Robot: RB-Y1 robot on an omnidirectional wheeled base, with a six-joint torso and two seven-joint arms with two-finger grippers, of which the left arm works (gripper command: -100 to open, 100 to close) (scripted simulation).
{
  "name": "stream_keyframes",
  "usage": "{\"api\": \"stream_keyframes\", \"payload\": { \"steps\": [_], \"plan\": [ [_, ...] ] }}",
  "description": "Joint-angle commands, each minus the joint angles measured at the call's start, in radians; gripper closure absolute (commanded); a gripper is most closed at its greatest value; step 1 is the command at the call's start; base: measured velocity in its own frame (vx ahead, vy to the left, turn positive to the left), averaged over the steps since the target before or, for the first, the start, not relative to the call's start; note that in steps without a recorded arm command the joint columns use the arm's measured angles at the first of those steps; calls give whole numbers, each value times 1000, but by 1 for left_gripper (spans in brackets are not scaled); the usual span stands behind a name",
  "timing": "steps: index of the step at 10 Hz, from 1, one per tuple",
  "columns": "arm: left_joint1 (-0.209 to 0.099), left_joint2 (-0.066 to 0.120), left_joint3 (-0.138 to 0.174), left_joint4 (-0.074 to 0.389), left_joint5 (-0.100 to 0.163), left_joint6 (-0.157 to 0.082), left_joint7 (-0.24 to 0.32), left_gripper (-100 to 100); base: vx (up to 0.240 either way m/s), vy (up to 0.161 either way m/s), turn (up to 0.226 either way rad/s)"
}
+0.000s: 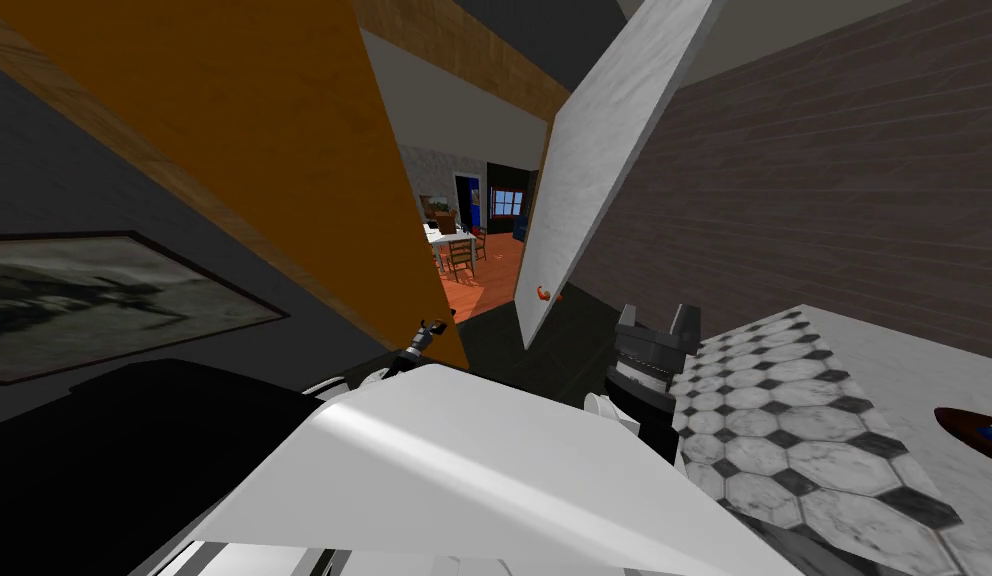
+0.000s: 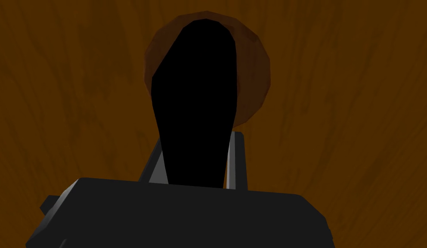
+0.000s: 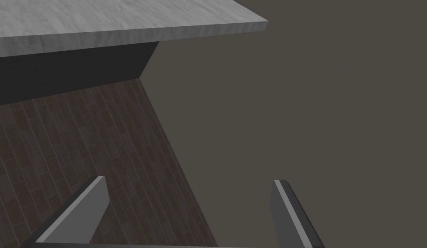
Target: Pull the door open
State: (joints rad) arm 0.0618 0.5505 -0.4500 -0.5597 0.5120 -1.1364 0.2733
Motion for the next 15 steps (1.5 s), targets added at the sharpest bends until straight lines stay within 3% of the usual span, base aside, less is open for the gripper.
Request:
{"api": "stream_keyframes", "payload": {
  "steps": [1,3,4,6,8,9,10,14,15],
  "plan": [
    [-17,-20,26,5,-38,15,5,100,-199,35,-84],
    [-36,-36,55,14,-73,31,10,100,-161,41,-101],
    [-36,-36,55,14,-73,31,10,100,-101,38,-34],
    [-61,-58,93,27,-119,51,16,100,-130,62,-102],
    [-61,-58,93,27,-119,51,16,100,-79,24,-24],
    [-79,-73,121,36,-153,66,21,100,-122,39,-86],
    [-79,-73,121,36,-153,66,21,100,-126,40,-91],
    [-121,-109,186,57,-230,101,32,100,-178,76,-89],
    [-121,-109,186,57,-230,101,32,100,-116,42,-37]
  ]
}}
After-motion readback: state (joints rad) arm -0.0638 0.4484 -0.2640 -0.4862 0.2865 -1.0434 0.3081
